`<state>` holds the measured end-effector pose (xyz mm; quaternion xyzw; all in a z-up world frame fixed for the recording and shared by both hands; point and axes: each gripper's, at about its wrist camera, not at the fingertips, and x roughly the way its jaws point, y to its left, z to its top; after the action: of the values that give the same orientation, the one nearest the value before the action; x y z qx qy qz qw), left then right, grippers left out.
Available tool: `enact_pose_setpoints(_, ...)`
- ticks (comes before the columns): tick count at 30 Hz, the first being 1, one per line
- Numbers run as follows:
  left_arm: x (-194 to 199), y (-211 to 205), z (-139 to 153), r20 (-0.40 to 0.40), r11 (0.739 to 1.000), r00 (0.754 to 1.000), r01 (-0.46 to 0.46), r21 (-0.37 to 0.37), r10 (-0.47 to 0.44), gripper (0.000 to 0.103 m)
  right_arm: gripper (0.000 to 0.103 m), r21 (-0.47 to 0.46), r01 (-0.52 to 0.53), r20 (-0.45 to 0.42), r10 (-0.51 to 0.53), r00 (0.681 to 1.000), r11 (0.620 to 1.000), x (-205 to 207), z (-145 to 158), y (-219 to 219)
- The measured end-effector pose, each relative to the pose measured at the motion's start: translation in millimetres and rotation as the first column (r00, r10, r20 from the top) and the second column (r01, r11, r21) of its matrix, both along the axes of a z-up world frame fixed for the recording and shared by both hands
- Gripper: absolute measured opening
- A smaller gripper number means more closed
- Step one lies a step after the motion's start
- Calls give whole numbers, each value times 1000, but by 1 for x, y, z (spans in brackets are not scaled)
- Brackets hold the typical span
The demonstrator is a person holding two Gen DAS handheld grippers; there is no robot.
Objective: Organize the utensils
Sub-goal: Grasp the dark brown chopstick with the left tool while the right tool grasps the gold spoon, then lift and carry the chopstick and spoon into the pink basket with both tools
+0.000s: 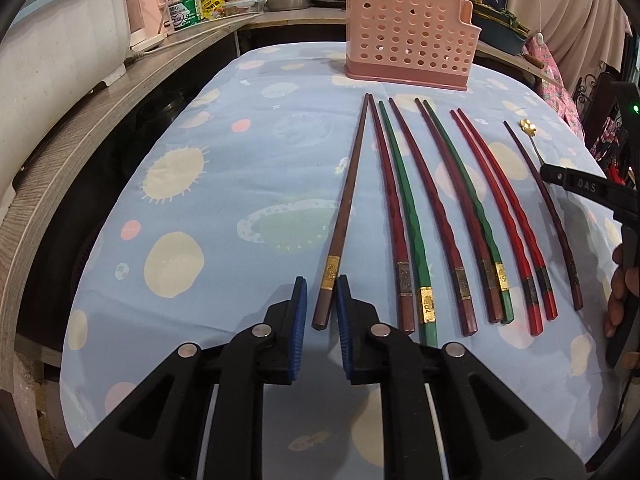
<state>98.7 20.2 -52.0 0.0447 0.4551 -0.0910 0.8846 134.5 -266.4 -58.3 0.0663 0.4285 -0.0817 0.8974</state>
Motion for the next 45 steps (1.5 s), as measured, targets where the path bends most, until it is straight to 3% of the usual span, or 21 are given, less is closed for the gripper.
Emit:
enact_pose_setpoints(3, -1, 1, 0, -2, 1000, 1000, 0, -9, 0, 10, 10, 34, -8, 0, 8, 1000, 999, -12, 0, -3)
enact_pose_setpoints(15, -15, -1, 2, -10, 1000, 1000, 2, -18, -2, 7, 10, 82, -58, -10, 59, 998, 995, -53, 2, -9)
enact_pose_setpoints(17, -16, 0, 1, -13, 1000, 1000, -3, -20, 3, 7, 17, 120, -63, -5, 64, 998, 991, -54, 2, -12)
enact_pose_setpoints(19, -14, 0, 1, -18, 1000, 1000, -8, -21, 8, 7, 35, 139, -55, 4, 55, 998, 989, -53, 3, -15)
enact_pose_setpoints(23, -13, 1, 1, -26, 999, 1000, -15, -28, 15, 10, 37, 164, -40, 8, 39, 999, 986, -47, 2, -18)
enact_pose_setpoints(24, -12, 2, 1, -26, 999, 1000, -18, -30, 17, 10, 34, 161, -38, 8, 38, 999, 986, -47, 2, -18)
enact_pose_setpoints(25, -11, 2, 1, -27, 999, 999, -20, -35, 19, 10, 20, 164, -42, 6, 41, 999, 986, -46, 1, -18)
enact_pose_setpoints(26, -10, 3, 1, -28, 999, 999, -22, -40, 21, 10, 13, 167, -42, 1, 43, 999, 985, -44, 0, -18)
enact_pose_setpoints(27, -10, 3, 1, -29, 999, 999, -21, -45, 19, 9, 11, 168, -41, 5, 41, 999, 985, -44, 0, -18)
enact_pose_setpoints(35, -15, 10, 15, 3, 998, 1000, -23, -67, 23, 7, 10, 173, -45, 22, 42, 999, 984, -58, 10, -18)
enact_pose_setpoints(42, -19, 17, 48, 78, 996, 996, -36, -81, 43, 7, 8, 169, -36, 54, 28, 998, 985, -75, 26, -26)
enact_pose_setpoints(45, -16, 19, 66, 111, 995, 993, -38, -97, 49, 7, 2, 159, -37, 76, 25, 997, 987, -80, 36, -28)
